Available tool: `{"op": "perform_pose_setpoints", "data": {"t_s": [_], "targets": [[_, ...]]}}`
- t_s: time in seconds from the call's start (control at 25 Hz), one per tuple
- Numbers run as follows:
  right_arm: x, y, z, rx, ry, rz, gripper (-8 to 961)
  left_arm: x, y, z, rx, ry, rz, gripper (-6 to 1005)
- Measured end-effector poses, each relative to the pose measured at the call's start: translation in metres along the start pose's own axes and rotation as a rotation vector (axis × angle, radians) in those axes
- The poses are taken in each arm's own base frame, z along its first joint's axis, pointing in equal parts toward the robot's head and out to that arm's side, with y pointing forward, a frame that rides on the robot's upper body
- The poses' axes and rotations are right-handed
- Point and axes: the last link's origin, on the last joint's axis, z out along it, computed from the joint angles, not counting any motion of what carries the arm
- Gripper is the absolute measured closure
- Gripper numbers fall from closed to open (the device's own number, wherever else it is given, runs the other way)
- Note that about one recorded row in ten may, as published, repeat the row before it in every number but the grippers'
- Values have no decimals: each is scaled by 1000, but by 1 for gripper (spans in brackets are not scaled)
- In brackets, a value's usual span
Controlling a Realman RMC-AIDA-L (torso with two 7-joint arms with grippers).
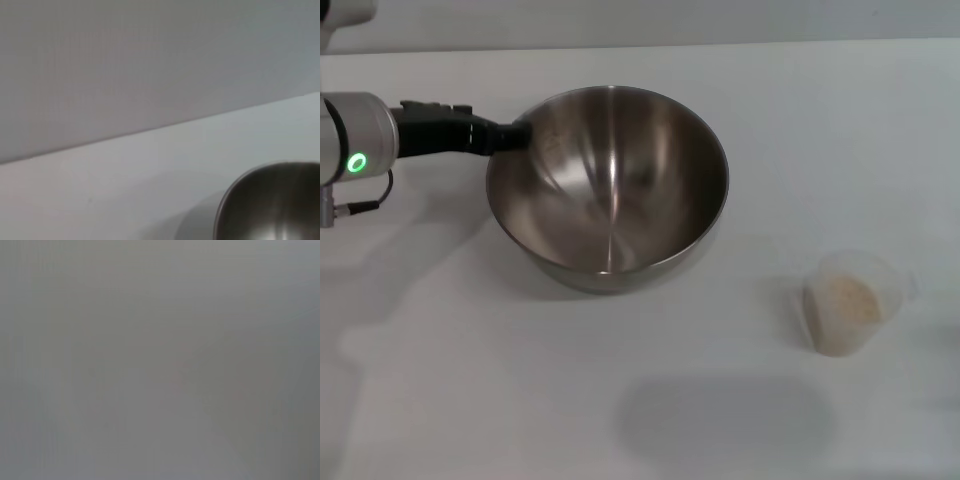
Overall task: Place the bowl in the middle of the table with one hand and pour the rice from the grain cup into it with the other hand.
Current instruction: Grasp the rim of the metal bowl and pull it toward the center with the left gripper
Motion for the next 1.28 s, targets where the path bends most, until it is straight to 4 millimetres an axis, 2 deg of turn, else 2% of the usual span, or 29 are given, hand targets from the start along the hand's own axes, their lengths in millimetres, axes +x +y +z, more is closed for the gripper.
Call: {"op": "perform_pose_setpoints", "data": {"t_s": [0.56,1.28], "targets": [[2,1,0,-2,12,3,155,-16,4,21,-32,-39,2,291],[4,2,1,-13,25,3,155,-19,6,27,-46,-50,9,324]]}}
